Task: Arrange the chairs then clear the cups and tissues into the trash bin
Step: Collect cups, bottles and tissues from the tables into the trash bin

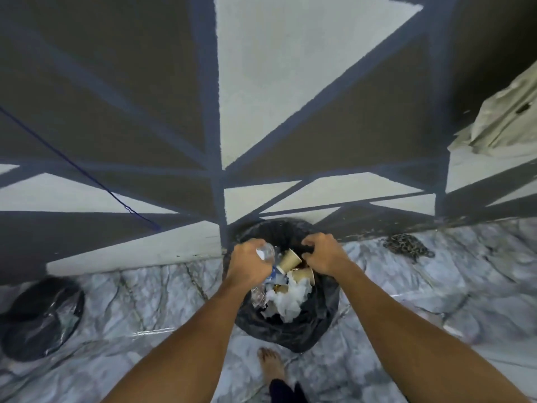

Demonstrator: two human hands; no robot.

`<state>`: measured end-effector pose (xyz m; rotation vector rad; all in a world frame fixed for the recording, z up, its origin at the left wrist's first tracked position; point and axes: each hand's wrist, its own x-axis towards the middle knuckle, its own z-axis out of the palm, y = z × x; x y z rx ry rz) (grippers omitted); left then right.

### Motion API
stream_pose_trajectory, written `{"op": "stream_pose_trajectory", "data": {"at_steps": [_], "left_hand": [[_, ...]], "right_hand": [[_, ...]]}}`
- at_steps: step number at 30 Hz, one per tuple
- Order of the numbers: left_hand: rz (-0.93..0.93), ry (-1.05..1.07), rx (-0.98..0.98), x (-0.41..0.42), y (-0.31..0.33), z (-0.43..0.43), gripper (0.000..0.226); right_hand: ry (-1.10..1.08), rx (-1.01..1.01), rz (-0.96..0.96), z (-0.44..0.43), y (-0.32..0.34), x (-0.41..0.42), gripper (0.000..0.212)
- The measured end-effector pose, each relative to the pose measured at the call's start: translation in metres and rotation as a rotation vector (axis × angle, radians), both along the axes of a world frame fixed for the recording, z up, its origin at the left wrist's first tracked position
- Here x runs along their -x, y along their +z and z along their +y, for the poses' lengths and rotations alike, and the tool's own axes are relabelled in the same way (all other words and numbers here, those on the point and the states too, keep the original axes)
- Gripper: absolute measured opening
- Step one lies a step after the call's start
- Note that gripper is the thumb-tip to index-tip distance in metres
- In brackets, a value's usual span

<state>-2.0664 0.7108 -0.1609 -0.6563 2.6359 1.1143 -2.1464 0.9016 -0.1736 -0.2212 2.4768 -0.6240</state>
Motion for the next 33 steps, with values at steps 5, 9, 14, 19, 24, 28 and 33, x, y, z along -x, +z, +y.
{"op": "stream_pose_trajectory", "data": {"at_steps": [5, 9, 14, 19, 24, 28, 33], "left_hand": [[-0.169, -0.184, 0.192, -0.006, -0.02, -0.001, 0.05], [-0.286, -0.183, 0.11, -0.021, -0.023, -0.011, 0.039], [-0.29, -0.043, 0.036, -0.047, -0.006, -0.048, 0.046], [-0.154, 0.178, 0.108, -0.099, 0.036, -0.123, 0.058], [0.012, 0.363, 0.302, -0.195, 0.097, -0.199, 0.049], [0.125, 0.553, 0.439, -0.311, 0.15, -0.242, 0.04], [0.198, 0.799, 0.541, -0.478, 0.19, -0.254, 0.048]], "right_hand": [[-0.011, -0.018, -0.041, 0.0, -0.016, 0.003, 0.037], [0.033, -0.01, -0.05, -0.014, -0.019, 0.0, 0.032], [0.134, -0.004, -0.053, -0.06, -0.012, -0.004, 0.031], [0.345, 0.08, 0.009, -0.158, 0.022, -0.032, 0.034], [0.683, 0.218, 0.15, -0.282, 0.077, -0.115, 0.035], [0.942, 0.373, 0.232, -0.368, 0.131, -0.228, 0.033], [1.25, 0.479, 0.291, -0.433, 0.185, -0.395, 0.024]]}}
